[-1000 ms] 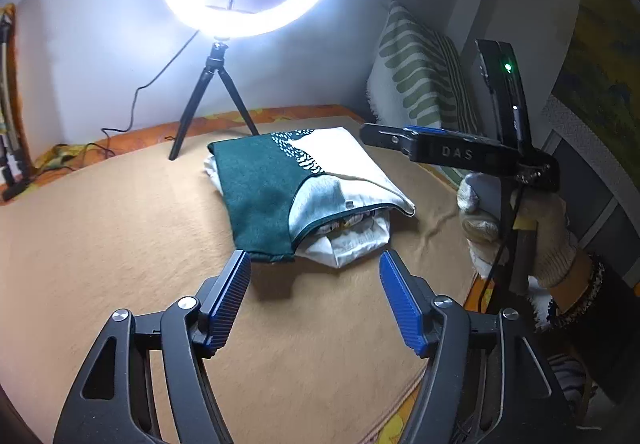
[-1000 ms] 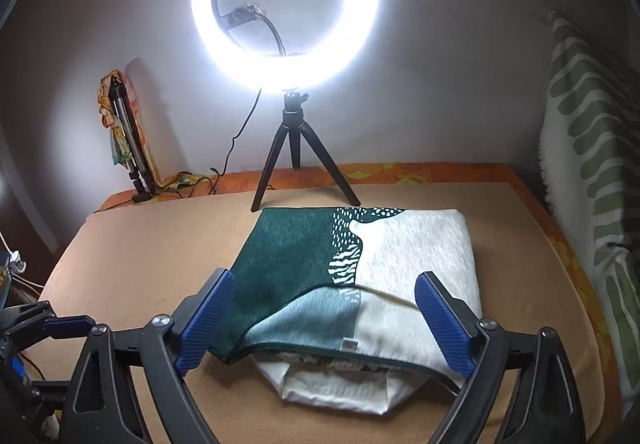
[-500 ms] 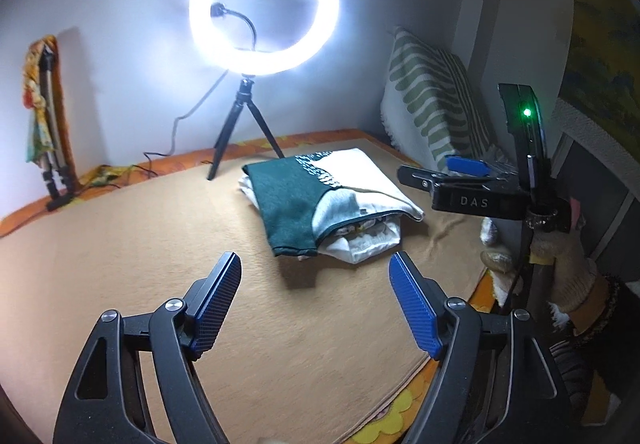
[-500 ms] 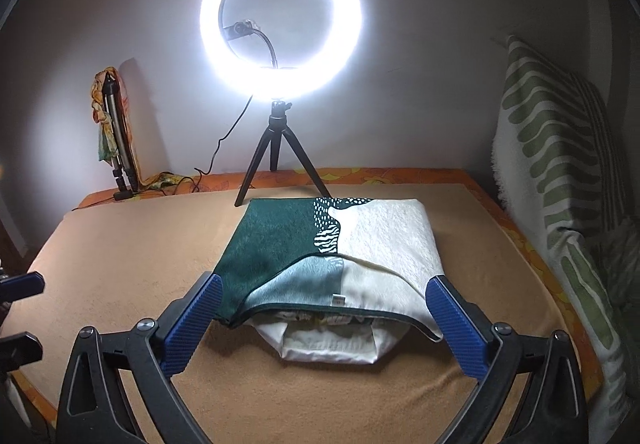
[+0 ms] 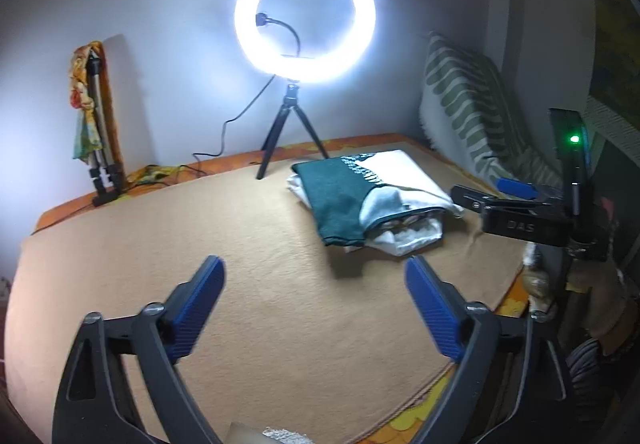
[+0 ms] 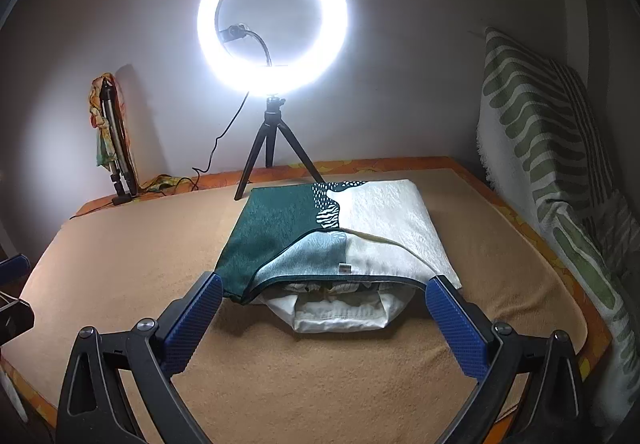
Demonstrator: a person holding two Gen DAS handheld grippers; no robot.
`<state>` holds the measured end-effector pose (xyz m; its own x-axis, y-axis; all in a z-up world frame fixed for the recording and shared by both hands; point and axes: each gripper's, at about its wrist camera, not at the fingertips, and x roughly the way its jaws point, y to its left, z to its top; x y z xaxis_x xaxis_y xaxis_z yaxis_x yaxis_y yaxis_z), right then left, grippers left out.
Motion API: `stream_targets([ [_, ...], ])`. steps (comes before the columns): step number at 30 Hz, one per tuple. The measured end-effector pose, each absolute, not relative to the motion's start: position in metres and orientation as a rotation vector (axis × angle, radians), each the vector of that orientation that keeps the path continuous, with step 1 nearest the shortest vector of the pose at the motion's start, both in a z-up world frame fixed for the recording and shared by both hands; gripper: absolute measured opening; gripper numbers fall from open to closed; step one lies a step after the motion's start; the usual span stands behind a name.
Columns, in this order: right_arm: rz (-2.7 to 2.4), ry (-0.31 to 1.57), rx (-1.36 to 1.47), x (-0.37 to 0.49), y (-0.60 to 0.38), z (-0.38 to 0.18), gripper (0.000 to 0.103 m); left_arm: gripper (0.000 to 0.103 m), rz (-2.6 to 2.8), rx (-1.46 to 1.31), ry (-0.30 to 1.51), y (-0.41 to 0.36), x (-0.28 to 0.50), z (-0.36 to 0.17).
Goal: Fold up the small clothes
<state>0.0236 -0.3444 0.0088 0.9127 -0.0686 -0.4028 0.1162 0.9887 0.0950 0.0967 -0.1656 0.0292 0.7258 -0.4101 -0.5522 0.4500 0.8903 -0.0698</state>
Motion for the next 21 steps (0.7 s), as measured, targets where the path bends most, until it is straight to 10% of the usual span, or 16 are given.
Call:
stream_targets([
  [21,-0.087,0.4,0.115,0.029,-0.336,0.003,0.103,0.102,-0.426,0.039,0.614,-0.141,0.102,0.011],
])
